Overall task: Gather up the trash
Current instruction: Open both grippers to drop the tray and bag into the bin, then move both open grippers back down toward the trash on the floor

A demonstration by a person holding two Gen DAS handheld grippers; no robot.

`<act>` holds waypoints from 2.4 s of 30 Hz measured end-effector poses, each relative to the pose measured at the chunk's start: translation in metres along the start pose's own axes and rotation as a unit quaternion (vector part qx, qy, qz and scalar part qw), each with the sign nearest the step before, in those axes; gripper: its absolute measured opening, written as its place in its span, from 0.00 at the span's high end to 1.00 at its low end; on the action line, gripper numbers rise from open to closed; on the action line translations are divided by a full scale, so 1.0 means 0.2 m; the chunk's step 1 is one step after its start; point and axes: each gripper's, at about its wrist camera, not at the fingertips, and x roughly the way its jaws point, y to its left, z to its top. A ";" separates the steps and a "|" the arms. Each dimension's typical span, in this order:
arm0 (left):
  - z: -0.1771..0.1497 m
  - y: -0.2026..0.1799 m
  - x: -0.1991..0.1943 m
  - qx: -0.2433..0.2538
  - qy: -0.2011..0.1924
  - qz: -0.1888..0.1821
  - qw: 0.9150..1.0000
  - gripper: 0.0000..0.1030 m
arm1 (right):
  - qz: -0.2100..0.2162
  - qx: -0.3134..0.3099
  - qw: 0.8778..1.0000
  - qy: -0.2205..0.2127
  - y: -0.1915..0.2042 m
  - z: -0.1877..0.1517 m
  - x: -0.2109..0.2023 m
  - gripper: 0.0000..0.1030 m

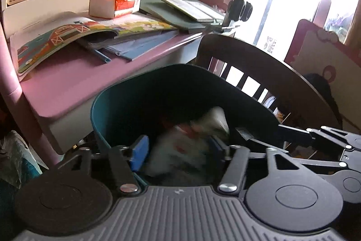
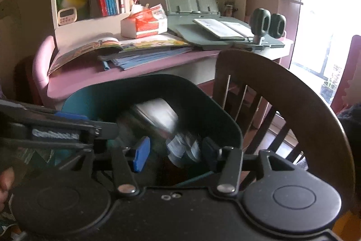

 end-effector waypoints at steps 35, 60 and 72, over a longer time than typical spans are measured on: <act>-0.71 0.58 -1.11 -0.044 -0.050 0.024 0.997 0.17 | 0.150 0.000 0.988 -0.015 0.81 -0.34 -0.70 0.45; -1.78 1.70 -0.52 -0.166 0.118 0.121 0.972 0.02 | 0.160 -0.059 0.942 0.289 1.71 -1.29 0.42 0.44; -2.22 1.97 0.17 -0.220 0.258 0.130 0.932 0.02 | 0.111 -0.054 0.879 0.461 1.78 -1.89 1.05 0.44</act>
